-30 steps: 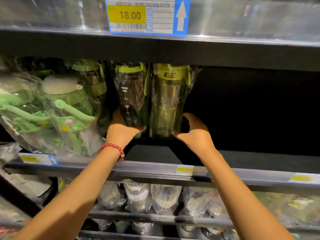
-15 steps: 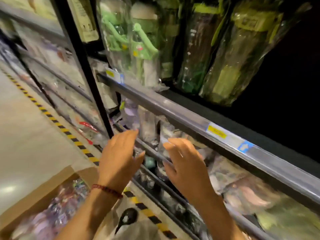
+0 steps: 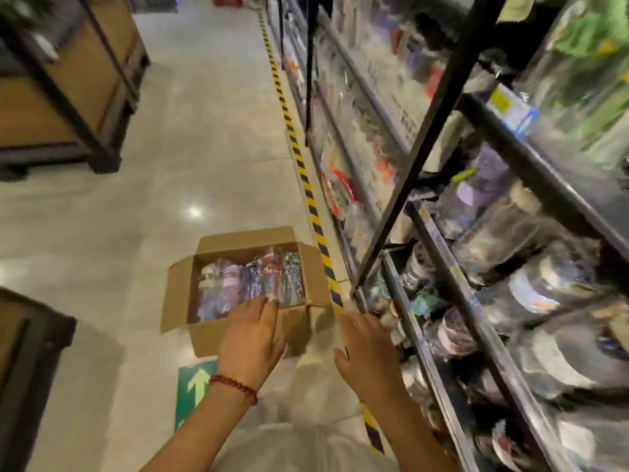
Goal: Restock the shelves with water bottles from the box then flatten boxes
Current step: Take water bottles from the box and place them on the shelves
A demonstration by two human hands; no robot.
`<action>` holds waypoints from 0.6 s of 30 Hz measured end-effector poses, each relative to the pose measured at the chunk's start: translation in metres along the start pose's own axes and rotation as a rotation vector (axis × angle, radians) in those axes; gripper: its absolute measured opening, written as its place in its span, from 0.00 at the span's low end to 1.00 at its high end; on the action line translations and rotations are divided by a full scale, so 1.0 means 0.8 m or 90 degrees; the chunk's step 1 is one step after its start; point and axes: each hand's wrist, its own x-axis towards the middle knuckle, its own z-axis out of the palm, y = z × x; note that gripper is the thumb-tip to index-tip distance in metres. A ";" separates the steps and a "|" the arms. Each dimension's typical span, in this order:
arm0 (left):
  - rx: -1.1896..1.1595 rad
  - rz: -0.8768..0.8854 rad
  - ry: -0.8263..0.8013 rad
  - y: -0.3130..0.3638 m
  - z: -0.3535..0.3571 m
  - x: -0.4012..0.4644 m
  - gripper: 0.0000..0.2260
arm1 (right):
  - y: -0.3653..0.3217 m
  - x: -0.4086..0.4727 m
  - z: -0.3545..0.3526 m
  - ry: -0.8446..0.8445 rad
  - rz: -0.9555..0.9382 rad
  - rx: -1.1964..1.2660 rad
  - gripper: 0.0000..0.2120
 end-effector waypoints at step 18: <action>-0.035 -0.167 -0.070 -0.323 -0.033 0.054 0.21 | -0.258 0.210 0.114 -0.101 -0.068 0.046 0.21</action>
